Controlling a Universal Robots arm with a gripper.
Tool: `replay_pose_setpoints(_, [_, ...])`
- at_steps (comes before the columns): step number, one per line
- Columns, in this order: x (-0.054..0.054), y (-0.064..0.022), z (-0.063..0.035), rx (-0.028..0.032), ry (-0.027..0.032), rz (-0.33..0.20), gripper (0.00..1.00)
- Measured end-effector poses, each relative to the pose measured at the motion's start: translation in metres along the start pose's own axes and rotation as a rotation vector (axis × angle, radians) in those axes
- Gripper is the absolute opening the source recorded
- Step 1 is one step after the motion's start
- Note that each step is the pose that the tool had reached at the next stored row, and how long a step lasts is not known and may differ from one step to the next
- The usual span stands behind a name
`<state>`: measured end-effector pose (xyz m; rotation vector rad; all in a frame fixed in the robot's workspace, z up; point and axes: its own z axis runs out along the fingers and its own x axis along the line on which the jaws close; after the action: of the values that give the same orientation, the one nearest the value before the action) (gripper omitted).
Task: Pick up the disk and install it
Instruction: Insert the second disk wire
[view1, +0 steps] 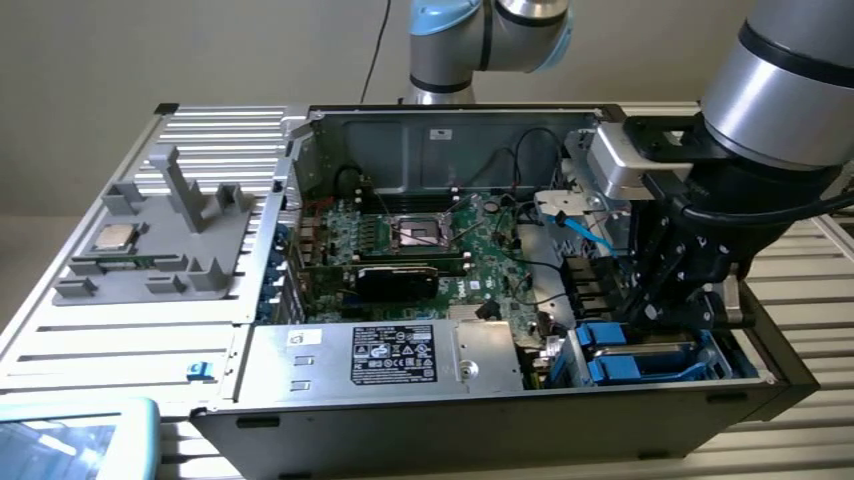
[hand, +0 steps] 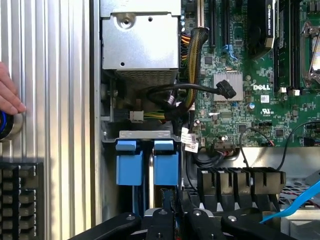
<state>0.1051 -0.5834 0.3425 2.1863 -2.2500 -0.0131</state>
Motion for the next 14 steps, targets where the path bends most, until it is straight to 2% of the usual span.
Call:
replay_pose_setpoints(12, [0.0032,-0.001,0.0035,-0.0004,-0.0149,0.0,0.16])
replay_pose_setpoints(14, [0.0033,-0.0011,0.0034,-0.0005,-0.0152,0.0,0.16])
